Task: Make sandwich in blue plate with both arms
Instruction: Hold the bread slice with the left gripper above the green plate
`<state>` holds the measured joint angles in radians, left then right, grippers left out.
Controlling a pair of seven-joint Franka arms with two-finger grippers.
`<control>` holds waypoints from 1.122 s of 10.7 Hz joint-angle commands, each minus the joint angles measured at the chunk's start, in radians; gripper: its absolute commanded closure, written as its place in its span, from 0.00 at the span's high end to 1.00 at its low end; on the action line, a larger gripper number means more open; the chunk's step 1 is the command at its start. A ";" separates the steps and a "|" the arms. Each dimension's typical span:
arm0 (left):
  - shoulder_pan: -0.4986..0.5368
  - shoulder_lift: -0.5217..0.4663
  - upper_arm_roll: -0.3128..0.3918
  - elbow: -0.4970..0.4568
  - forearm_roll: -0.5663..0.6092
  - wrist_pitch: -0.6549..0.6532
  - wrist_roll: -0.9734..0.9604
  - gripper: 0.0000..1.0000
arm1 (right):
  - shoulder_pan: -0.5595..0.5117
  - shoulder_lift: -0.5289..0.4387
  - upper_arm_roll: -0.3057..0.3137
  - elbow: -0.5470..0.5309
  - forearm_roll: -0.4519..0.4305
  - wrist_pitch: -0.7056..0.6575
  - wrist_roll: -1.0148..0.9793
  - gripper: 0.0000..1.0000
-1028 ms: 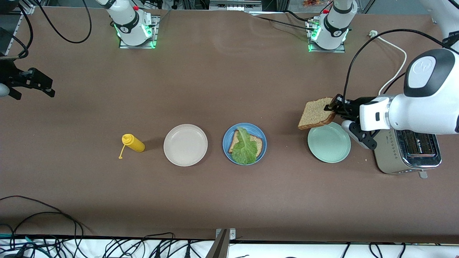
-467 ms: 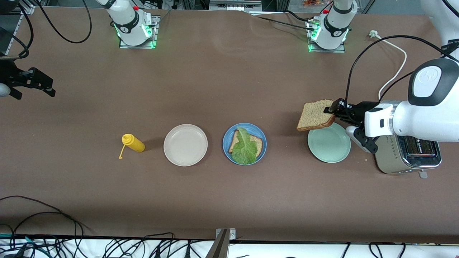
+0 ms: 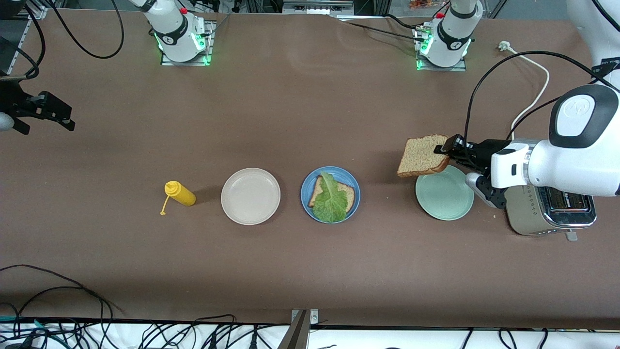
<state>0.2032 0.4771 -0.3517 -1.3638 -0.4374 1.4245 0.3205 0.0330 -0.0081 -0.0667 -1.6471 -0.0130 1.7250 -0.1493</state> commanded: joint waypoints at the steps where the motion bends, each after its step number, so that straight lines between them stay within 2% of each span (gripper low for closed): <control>1: 0.005 0.009 0.002 0.014 -0.032 -0.013 0.018 0.00 | 0.004 0.008 0.001 0.024 -0.016 -0.021 0.014 1.00; 12: 0.004 0.024 0.002 0.009 -0.069 -0.013 0.018 0.00 | 0.005 0.008 0.002 0.023 -0.016 -0.021 0.013 1.00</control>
<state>0.2039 0.4869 -0.3518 -1.3638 -0.4609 1.4245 0.3206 0.0335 -0.0081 -0.0664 -1.6471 -0.0130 1.7245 -0.1493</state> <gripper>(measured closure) 0.894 0.000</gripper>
